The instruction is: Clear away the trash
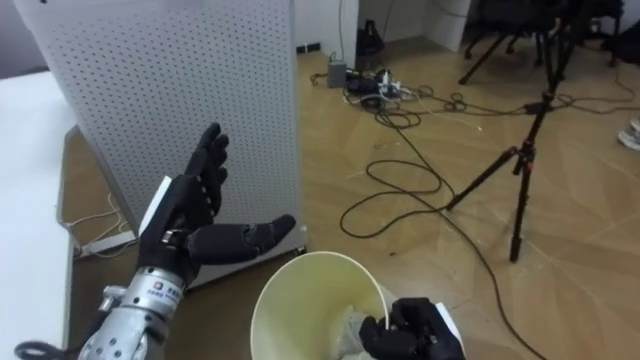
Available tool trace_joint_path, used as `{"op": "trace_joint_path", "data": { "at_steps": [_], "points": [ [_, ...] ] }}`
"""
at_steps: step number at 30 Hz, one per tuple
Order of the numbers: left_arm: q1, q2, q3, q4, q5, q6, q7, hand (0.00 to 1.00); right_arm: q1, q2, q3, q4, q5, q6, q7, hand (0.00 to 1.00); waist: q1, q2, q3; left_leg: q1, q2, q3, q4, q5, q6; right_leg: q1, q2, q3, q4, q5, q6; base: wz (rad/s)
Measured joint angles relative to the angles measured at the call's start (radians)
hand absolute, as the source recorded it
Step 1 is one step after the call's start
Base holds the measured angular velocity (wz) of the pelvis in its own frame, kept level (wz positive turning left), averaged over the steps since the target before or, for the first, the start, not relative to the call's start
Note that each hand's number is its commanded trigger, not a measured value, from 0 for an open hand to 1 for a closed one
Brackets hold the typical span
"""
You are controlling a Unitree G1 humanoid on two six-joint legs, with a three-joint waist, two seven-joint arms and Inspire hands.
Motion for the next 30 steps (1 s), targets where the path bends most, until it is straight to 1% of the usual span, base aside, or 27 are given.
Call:
{"op": "trace_joint_path", "data": {
  "at_steps": [2,5,8,9,12,14,15,16,17,18,19,20,21,22,23,24,26,27,28,29,30],
  "points": [
    [0.000,0.001,0.004,-0.002,0.008,-0.002,0.016,0.00,0.000,-0.008,0.000,-0.004,-0.011,-0.002,0.000,1.00,0.001,0.003,-0.0003,-0.005,-0.007,-0.002,-0.006,0.003,-0.004,-0.007,0.000,0.002,0.002,-0.002,-0.002,0.00],
    [0.000,0.008,0.022,-0.004,0.020,-0.003,0.052,0.00,0.000,-0.018,0.000,-0.009,-0.011,-0.004,-0.003,1.00,0.013,0.008,-0.0002,-0.010,-0.008,-0.003,-0.014,0.005,-0.008,-0.019,0.006,0.010,0.000,-0.004,-0.005,-0.08],
    [0.000,0.022,0.034,-0.004,0.021,-0.004,0.086,0.00,0.000,-0.022,0.000,-0.012,-0.011,-0.004,-0.005,1.00,0.016,0.015,0.0015,-0.017,-0.012,-0.061,-0.008,0.005,-0.010,-0.013,0.009,0.002,-0.003,-0.009,-0.007,0.02],
    [0.000,0.022,0.036,-0.004,0.021,-0.004,0.096,0.00,0.000,-0.023,0.000,-0.012,-0.011,-0.004,-0.007,1.00,0.018,0.017,0.0016,-0.015,-0.012,-0.079,-0.006,0.005,-0.010,-0.007,0.009,-0.003,-0.002,-0.012,-0.007,0.11],
    [0.003,0.022,0.042,-0.004,0.021,-0.004,0.114,0.00,0.000,-0.024,0.000,-0.013,-0.012,-0.005,-0.013,1.00,0.026,0.021,0.0046,0.000,-0.014,-0.108,0.005,0.003,-0.013,0.012,0.006,-0.008,0.003,-0.029,-0.009,0.08],
    [0.006,0.022,0.059,-0.004,0.020,-0.005,0.120,0.00,0.000,-0.024,0.000,-0.016,-0.016,-0.005,-0.011,1.00,0.027,0.023,0.0058,0.004,-0.023,-0.123,0.015,0.003,-0.014,0.022,0.003,-0.009,0.013,-0.042,-0.011,0.11],
    [0.006,0.024,0.064,-0.004,0.004,-0.009,0.129,0.00,0.000,-0.027,0.000,-0.022,-0.015,-0.005,-0.011,1.00,0.026,0.023,0.0064,0.004,-0.024,-0.134,0.025,0.001,-0.016,0.023,0.001,-0.010,0.025,-0.052,-0.012,0.12],
    [0.006,0.025,0.065,-0.004,-0.007,-0.015,0.132,0.00,0.000,-0.028,0.000,-0.026,-0.015,-0.005,-0.011,1.00,0.029,0.022,0.0068,0.003,-0.024,-0.134,0.031,0.000,-0.018,0.021,-0.001,-0.010,0.035,-0.057,-0.014,0.08],
    [0.009,0.025,0.074,-0.004,-0.011,-0.025,0.135,0.00,0.000,-0.032,0.000,-0.035,-0.015,-0.005,-0.011,1.00,0.031,0.022,0.0093,-0.005,-0.020,-0.135,0.057,-0.005,-0.026,0.018,-0.005,-0.015,0.054,-0.071,-0.018,0.06],
    [0.014,0.025,0.083,-0.004,-0.014,-0.030,0.139,0.00,0.000,-0.033,0.000,-0.040,-0.015,-0.005,-0.011,1.00,0.031,0.022,0.0096,-0.017,-0.016,-0.139,0.090,-0.009,-0.034,0.015,-0.006,-0.016,0.072,-0.084,-0.022,0.07],
    [0.018,0.026,0.085,-0.004,-0.018,-0.033,0.143,0.00,0.000,-0.033,0.000,-0.042,-0.017,-0.005,-0.011,1.00,0.030,0.022,0.0096,-0.023,-0.008,-0.139,0.109,-0.010,-0.035,0.016,-0.007,-0.016,0.080,-0.090,-0.023,0.08],
    [0.026,0.025,0.090,-0.004,-0.024,-0.040,0.150,0.00,0.000,-0.033,0.001,-0.042,-0.015,-0.010,-0.012,1.00,0.030,0.021,0.0111,-0.039,-0.005,-0.140,0.155,-0.010,-0.035,0.020,-0.008,-0.018,0.093,-0.100,-0.028,0.07],
    [0.036,0.025,0.092,-0.003,-0.044,-0.046,0.155,0.00,0.002,-0.033,0.001,-0.042,-0.012,-0.010,-0.014,1.00,0.028,0.023,0.0133,-0.061,0.013,-0.141,0.213,-0.010,-0.035,0.033,-0.007,-0.025,0.100,-0.109,-0.036,0.11],
    [0.041,0.025,0.092,-0.003,-0.046,-0.047,0.157,0.00,0.003,-0.034,0.001,-0.042,-0.012,-0.012,-0.015,1.00,0.025,0.026,0.0151,-0.076,0.021,-0.145,0.247,-0.010,-0.035,0.043,-0.005,-0.034,0.100,-0.113,-0.039,0.21],
    [0.044,0.024,0.090,-0.003,-0.046,-0.047,0.161,0.00,0.012,-0.035,0.001,-0.042,-0.011,-0.020,-0.022,1.00,0.021,0.025,0.0168,-0.105,0.028,-0.152,0.293,-0.003,-0.045,0.055,-0.002,-0.040,0.103,-0.126,-0.040,0.30],
    [0.044,0.023,0.090,-0.003,-0.046,-0.048,0.163,0.00,0.016,-0.036,0.001,-0.042,-0.010,-0.025,-0.025,1.00,0.020,0.023,0.0176,-0.123,0.027,-0.160,0.294,0.001,-0.053,0.058,-0.002,-0.041,0.104,-0.132,-0.039,0.33],
    [0.049,0.023,0.095,-0.003,-0.044,-0.059,0.176,0.00,0.021,-0.039,-0.002,-0.042,-0.007,-0.031,-0.042,1.00,0.028,0.022,0.0185,-0.215,0.025,-0.159,0.253,0.003,-0.056,0.057,-0.005,-0.049,0.102,-0.143,-0.039,0.14],
    [0.057,0.023,0.100,-0.004,-0.043,-0.068,0.187,0.00,0.022,-0.039,-0.002,-0.042,-0.007,-0.031,-0.041,1.00,0.028,0.023,0.0176,-0.257,0.026,-0.159,0.199,0.025,-0.061,0.061,-0.011,-0.061,0.103,-0.147,-0.039,0.00],
    [0.060,0.023,0.100,-0.004,-0.044,-0.072,0.193,0.00,0.025,-0.039,-0.002,-0.042,-0.007,-0.032,-0.039,1.00,0.029,0.024,0.0172,-0.273,0.025,-0.159,0.163,0.045,-0.058,0.064,-0.013,-0.063,0.103,-0.149,-0.037,0.00],
    [0.068,0.023,0.100,-0.004,-0.044,-0.078,0.198,0.00,0.037,-0.041,0.000,-0.043,-0.007,-0.040,-0.035,1.00,0.030,0.024,0.0171,-0.291,0.024,-0.158,0.082,0.094,-0.052,0.076,-0.017,-0.066,0.103,-0.160,-0.030,0.00],
    [0.072,0.024,0.100,-0.004,-0.045,-0.083,0.198,0.00,0.055,-0.041,0.001,-0.044,-0.007,-0.050,-0.032,1.00,0.032,0.021,0.0159,-0.297,0.023,-0.159,0.005,0.164,-0.043,0.087,-0.024,-0.066,0.110,-0.177,-0.020,0.00]
  ]
}}
